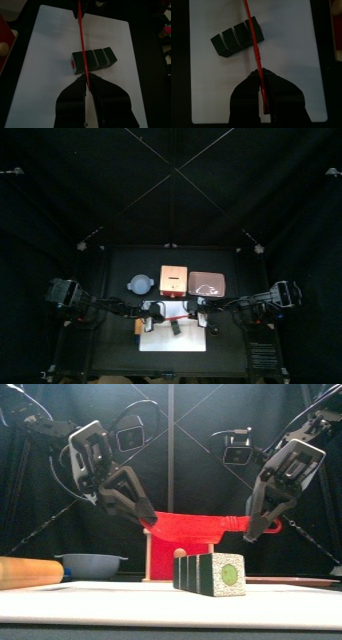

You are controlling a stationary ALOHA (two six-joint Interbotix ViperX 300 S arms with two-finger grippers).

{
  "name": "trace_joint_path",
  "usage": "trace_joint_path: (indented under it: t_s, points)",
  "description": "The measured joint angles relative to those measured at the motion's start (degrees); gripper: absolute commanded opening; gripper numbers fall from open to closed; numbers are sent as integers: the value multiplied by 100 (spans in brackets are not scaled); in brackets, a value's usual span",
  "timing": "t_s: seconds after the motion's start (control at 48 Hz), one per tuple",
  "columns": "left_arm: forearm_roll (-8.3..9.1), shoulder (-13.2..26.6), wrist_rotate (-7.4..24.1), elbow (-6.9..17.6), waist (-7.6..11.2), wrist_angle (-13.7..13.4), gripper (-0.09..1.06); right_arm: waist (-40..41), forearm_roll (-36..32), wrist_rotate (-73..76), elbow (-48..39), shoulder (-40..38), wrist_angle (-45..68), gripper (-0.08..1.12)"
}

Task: Place sushi on board then cut the sushi with the knife then place the pieces on the plate
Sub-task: Cut the sushi into 4 pieces

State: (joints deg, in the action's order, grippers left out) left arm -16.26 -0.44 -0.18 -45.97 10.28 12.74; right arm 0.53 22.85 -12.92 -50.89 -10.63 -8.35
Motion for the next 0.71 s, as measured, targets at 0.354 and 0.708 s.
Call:
trace_joint_path:
  t_s: [0.354,0.708]
  points:
    - [-255,272,0,114,114,9,46,18,0,0,-35,35,-26,14]
    - [-352,316,0,114,114,9,46,114,-9,0,-18,220,-26,14]
